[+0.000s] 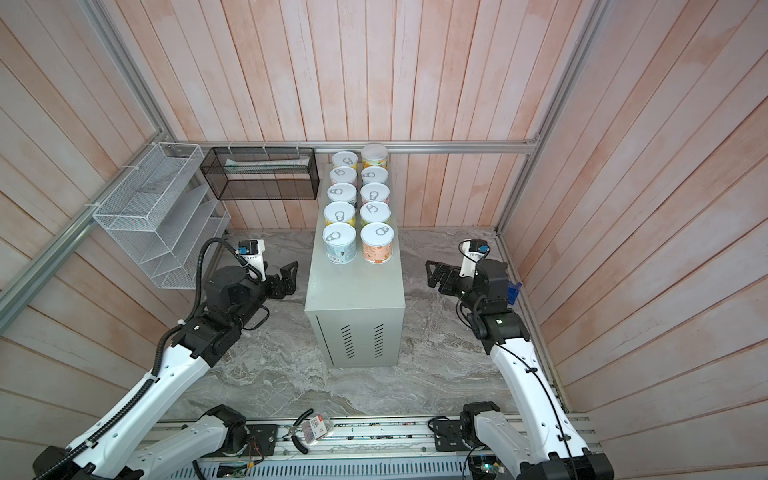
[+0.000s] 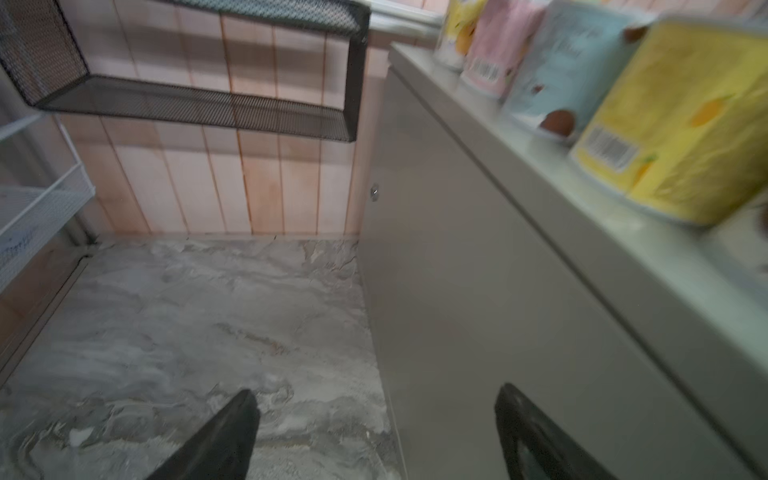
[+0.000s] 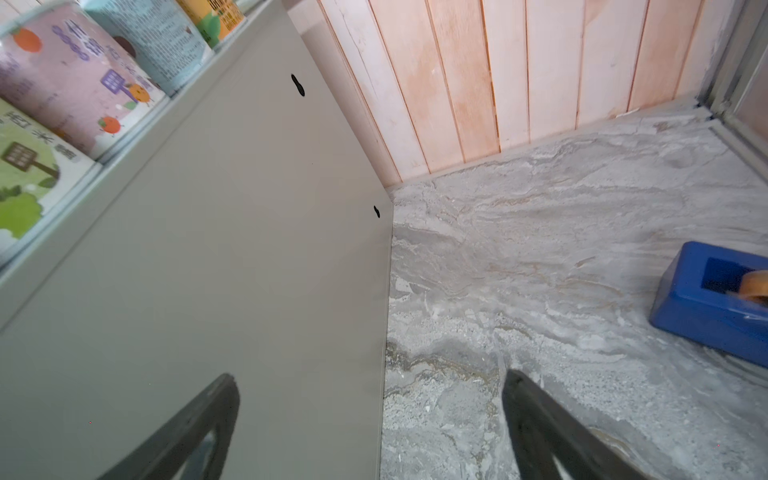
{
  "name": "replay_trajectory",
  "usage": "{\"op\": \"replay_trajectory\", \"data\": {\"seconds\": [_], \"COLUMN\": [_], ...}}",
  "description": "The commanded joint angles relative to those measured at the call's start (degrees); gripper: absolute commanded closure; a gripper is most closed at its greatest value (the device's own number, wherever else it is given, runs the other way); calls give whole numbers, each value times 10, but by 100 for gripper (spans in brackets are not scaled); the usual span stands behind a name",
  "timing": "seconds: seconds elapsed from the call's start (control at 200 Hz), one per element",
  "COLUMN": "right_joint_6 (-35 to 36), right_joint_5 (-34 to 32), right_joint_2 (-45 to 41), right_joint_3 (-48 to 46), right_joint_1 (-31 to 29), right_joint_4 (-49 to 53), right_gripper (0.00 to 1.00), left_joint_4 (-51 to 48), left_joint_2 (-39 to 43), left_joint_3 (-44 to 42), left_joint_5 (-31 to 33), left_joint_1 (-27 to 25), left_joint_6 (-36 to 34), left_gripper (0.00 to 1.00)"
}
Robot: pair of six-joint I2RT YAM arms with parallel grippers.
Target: Place and organize the canned foods onto the counter
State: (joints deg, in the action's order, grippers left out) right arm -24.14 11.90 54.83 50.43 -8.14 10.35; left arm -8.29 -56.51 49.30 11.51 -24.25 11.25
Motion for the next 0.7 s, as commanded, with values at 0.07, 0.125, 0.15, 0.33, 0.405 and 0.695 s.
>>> {"op": "replay_trajectory", "data": {"seconds": [0.07, 0.125, 0.15, 0.33, 0.405, 0.695], "right_joint_6": [22, 34, 39, 70, 91, 172], "right_joint_5": [-85, -115, -135, -196, -229, -276], "right_joint_2": [-27, -36, -39, -34, -41, 3], "right_joint_3": [-36, -56, -64, -94, -125, -193], "right_joint_1": [-8, -20, -28, -61, -89, -119], "right_joint_4": [-33, -59, -69, -121, -173, -337], "right_gripper": [2, 2, 2, 2, 2, 2], "left_joint_4": [288, 349, 370, 429, 470, 658], "left_joint_2": [27, 17, 11, -19, -27, -214], "left_joint_3": [-155, -190, -201, -268, -307, -352], "left_joint_5": [76, 101, 109, 77, 39, -76], "left_joint_1": [4, 15, 25, 175, 209, 272], "left_joint_6": [-106, -129, -140, -133, -121, -58], "left_gripper": [0, 0, 0, 0, 0, 0]}}
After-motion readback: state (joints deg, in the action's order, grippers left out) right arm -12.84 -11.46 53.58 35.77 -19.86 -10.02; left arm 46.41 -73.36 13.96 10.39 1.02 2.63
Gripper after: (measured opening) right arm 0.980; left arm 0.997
